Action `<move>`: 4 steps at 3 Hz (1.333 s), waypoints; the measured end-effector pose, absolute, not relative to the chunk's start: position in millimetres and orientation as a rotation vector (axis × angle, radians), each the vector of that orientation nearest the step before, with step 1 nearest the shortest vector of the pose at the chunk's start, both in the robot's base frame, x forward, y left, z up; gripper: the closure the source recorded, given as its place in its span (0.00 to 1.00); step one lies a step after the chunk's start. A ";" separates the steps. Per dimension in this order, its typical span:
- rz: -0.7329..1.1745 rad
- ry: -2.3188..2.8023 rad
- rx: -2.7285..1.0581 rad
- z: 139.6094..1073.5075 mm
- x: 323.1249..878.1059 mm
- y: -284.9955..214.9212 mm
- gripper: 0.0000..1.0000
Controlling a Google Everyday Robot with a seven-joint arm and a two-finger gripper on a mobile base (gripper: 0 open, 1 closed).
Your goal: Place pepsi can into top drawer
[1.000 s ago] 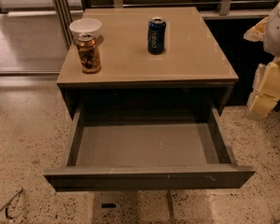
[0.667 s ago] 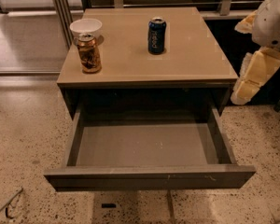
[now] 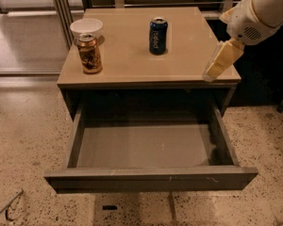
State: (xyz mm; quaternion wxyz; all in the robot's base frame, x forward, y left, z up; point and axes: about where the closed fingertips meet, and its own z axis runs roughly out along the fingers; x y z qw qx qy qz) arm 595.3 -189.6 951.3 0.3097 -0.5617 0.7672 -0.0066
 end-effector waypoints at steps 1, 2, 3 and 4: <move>0.007 1.976 -1.350 937.1 647.4 -176.1 0.00; 0.051 1.931 -1.155 923.2 704.4 -164.5 0.00; 0.051 1.931 -1.154 923.2 704.4 -164.5 0.00; 0.054 1.912 -1.100 918.1 714.1 -162.5 0.00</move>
Offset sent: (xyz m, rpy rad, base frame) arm 0.1625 0.0312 -0.0442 0.3911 -0.2009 -0.2439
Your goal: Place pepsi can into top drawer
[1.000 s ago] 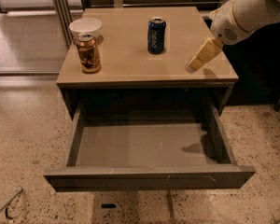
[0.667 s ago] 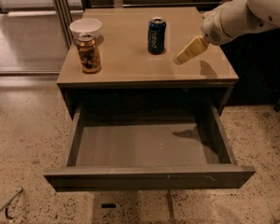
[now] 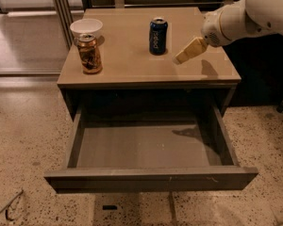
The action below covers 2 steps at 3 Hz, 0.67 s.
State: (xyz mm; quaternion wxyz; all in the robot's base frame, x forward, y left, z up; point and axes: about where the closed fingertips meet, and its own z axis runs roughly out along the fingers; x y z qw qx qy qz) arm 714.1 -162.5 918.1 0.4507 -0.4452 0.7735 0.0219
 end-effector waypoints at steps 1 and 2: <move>0.071 1.868 -1.016 912.2 737.1 -156.6 0.00; 0.093 1.825 -0.965 910.1 762.4 -147.5 0.00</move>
Offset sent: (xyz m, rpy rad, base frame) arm 0.0800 0.0206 -0.0049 0.1890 -0.1503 -0.0631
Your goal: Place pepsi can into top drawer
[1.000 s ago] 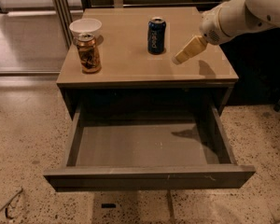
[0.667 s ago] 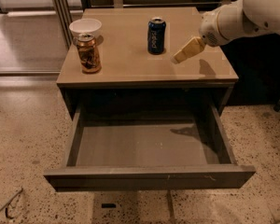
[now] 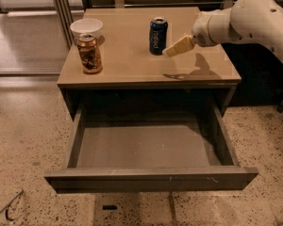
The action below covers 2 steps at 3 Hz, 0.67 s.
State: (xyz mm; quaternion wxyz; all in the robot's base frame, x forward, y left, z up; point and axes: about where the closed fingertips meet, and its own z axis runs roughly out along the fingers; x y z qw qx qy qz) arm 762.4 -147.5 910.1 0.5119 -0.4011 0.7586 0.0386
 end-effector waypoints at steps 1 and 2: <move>0.111 1.786 -0.917 911.0 786.7 -138.7 0.00; 0.138 1.770 -0.863 906.5 808.2 -132.0 0.00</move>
Offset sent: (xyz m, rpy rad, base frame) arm 0.0715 0.0180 -0.0056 0.1628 -0.0733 -0.0606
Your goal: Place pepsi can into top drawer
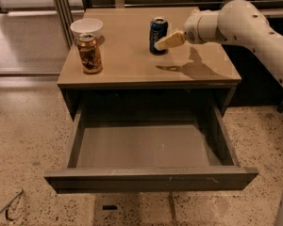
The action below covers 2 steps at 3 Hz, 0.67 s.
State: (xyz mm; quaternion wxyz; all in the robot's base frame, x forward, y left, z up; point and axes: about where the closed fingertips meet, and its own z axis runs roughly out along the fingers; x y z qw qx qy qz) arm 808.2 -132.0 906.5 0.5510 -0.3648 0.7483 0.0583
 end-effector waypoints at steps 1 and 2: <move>0.172 1.778 -0.821 898.6 826.9 -126.8 0.00; 0.202 1.790 -0.802 891.5 842.4 -120.8 0.00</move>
Offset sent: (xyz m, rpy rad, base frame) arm 0.0522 0.0127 -0.0188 0.0994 0.0468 -0.0233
